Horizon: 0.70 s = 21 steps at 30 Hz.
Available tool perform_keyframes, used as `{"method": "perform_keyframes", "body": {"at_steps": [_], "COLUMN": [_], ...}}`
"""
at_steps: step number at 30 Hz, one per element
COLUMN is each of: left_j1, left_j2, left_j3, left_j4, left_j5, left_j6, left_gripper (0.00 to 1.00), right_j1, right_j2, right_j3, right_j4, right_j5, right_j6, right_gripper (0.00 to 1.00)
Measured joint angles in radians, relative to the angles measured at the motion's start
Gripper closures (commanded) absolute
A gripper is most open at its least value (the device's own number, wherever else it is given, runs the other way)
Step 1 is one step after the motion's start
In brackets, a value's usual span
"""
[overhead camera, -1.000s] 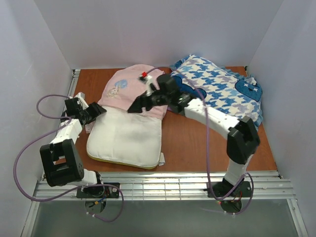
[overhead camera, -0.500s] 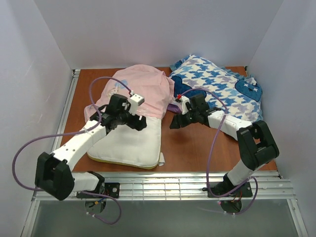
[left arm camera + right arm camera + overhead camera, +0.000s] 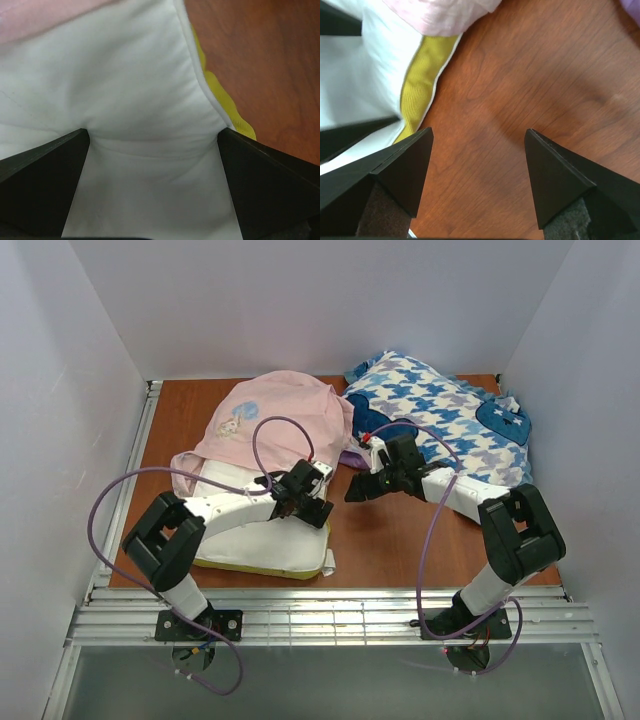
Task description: Put the pillow into the pillowcase
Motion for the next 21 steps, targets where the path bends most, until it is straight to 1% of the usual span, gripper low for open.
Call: {"method": "perform_keyframes", "body": {"at_steps": [1,2,3,4,5,6,9,12,13,18,21], "left_j1": [0.013,0.031,0.051,0.069,0.095,0.122,0.201,0.266,0.285,0.395,0.433], "left_j2": [0.031,0.066,0.101,0.140,0.154,0.169,0.183,0.126,0.088,-0.164,-0.243], "left_j3": [0.002,0.010,0.027,0.058,0.072,0.094,0.137,0.133,0.126,0.129,0.155], "left_j4": [0.010,0.015,0.018,0.013,0.012,0.010,-0.006,-0.027,-0.040,-0.081,-0.100], "left_j5": [0.003,0.014,0.029,0.064,0.081,0.121,0.237,0.357,0.401,0.616,0.724], "left_j6": [-0.014,-0.028,-0.045,-0.050,-0.053,-0.056,-0.061,-0.034,-0.012,0.071,0.088], "left_gripper": [0.02,0.23,0.38,0.57,0.85,1.00,1.00,1.00,1.00,1.00,1.00], "right_j1": [0.000,0.000,0.000,0.000,0.000,0.000,0.000,0.000,0.000,0.000,0.005], "right_j2": [-0.002,-0.003,-0.004,-0.006,-0.006,-0.006,-0.008,-0.008,-0.008,0.027,0.082], "right_j3": [-0.006,-0.013,-0.019,-0.024,-0.027,-0.028,-0.028,-0.028,-0.027,-0.010,0.016], "right_j4": [0.002,0.004,0.005,0.010,0.013,0.014,0.029,0.049,0.057,0.150,0.230], "right_j5": [0.001,0.003,0.003,0.003,0.003,0.003,0.010,0.011,0.010,-0.002,-0.027], "right_j6": [0.000,0.002,0.005,0.006,0.004,0.003,0.000,-0.006,-0.010,-0.019,-0.003], "right_gripper": [0.28,0.25,0.23,0.21,0.20,0.20,0.19,0.17,0.16,0.02,0.01]}}
